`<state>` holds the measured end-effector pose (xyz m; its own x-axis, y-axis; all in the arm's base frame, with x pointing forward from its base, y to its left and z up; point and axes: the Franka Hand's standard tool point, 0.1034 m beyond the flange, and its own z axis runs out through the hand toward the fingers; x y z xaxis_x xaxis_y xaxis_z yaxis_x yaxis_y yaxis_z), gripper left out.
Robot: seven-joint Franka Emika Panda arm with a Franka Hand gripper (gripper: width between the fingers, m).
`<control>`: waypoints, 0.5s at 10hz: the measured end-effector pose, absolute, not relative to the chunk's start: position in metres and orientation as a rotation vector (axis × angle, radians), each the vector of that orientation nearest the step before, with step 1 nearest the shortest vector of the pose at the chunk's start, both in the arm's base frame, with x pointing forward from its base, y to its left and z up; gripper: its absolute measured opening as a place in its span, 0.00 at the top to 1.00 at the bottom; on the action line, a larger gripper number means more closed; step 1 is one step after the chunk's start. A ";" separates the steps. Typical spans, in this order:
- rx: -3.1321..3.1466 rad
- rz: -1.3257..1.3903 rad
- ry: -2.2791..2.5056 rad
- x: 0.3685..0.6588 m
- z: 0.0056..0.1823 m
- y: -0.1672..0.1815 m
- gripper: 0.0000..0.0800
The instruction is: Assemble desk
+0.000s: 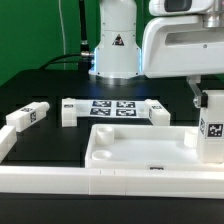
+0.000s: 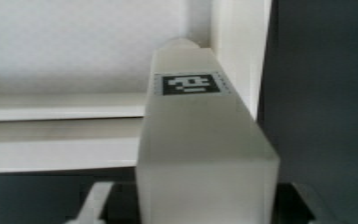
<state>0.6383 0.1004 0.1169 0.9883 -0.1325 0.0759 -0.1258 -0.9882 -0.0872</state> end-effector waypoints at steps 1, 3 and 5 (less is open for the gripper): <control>-3.033 -0.116 0.387 0.638 0.117 0.099 0.64; -2.972 -0.071 0.700 0.636 0.117 0.096 0.64; -2.940 -0.062 0.819 0.636 0.117 0.096 0.64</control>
Offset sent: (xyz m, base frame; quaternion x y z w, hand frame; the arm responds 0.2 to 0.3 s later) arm -0.0028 0.0018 0.0040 -0.0140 -0.0177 0.1626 0.9864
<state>0.6363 0.0956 0.1169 0.8555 -0.5176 0.0154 -0.5140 -0.8524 -0.0961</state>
